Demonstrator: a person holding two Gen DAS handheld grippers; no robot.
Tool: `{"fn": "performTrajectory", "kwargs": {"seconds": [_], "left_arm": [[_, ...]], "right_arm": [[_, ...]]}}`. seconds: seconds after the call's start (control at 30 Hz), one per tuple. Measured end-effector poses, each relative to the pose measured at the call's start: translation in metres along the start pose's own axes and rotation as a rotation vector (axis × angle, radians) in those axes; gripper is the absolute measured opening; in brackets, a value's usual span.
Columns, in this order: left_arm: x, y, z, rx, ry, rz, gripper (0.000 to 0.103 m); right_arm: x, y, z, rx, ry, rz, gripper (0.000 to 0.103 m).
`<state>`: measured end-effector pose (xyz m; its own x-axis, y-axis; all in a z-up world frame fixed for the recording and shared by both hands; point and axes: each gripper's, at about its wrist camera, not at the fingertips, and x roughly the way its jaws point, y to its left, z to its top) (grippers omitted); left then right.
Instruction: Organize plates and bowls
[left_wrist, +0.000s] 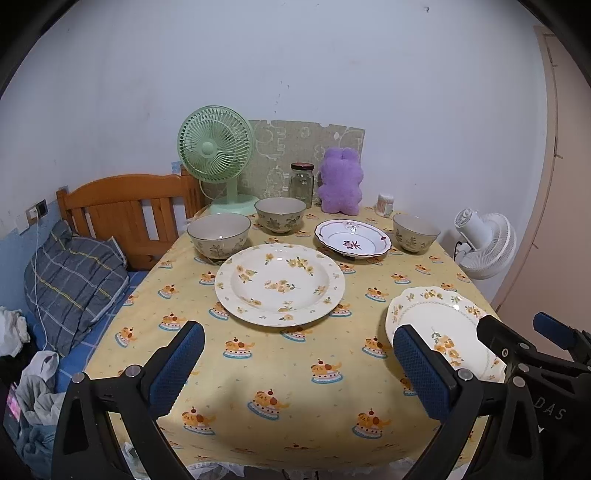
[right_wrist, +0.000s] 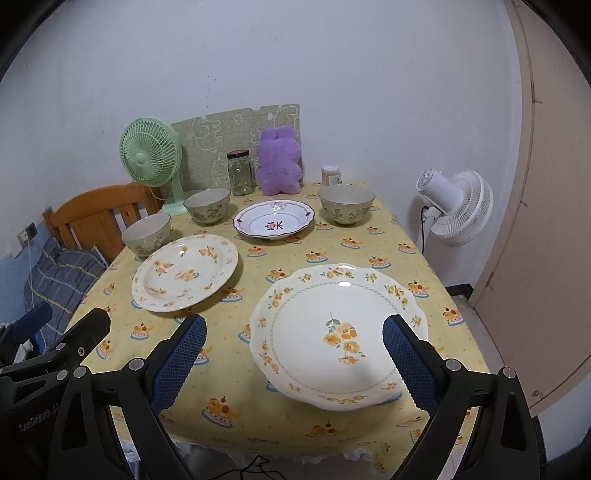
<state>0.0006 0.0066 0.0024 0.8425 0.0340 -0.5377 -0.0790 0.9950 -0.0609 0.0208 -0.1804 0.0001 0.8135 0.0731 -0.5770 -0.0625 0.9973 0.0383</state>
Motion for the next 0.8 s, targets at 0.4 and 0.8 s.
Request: {"fn": "performTrajectory", "kwargs": {"seconds": [0.4, 0.8], "left_arm": [[0.0031, -0.0004, 0.0008, 0.0, 0.012, -0.002, 0.103], [0.0039, 0.0023, 0.0014, 0.0, 0.016, 0.0, 0.102]], "right_arm": [[0.0024, 0.0022, -0.0035, -0.002, 0.007, -0.013, 0.098], [0.005, 0.0029, -0.0042, -0.003, 0.012, -0.011, 0.098]]}}
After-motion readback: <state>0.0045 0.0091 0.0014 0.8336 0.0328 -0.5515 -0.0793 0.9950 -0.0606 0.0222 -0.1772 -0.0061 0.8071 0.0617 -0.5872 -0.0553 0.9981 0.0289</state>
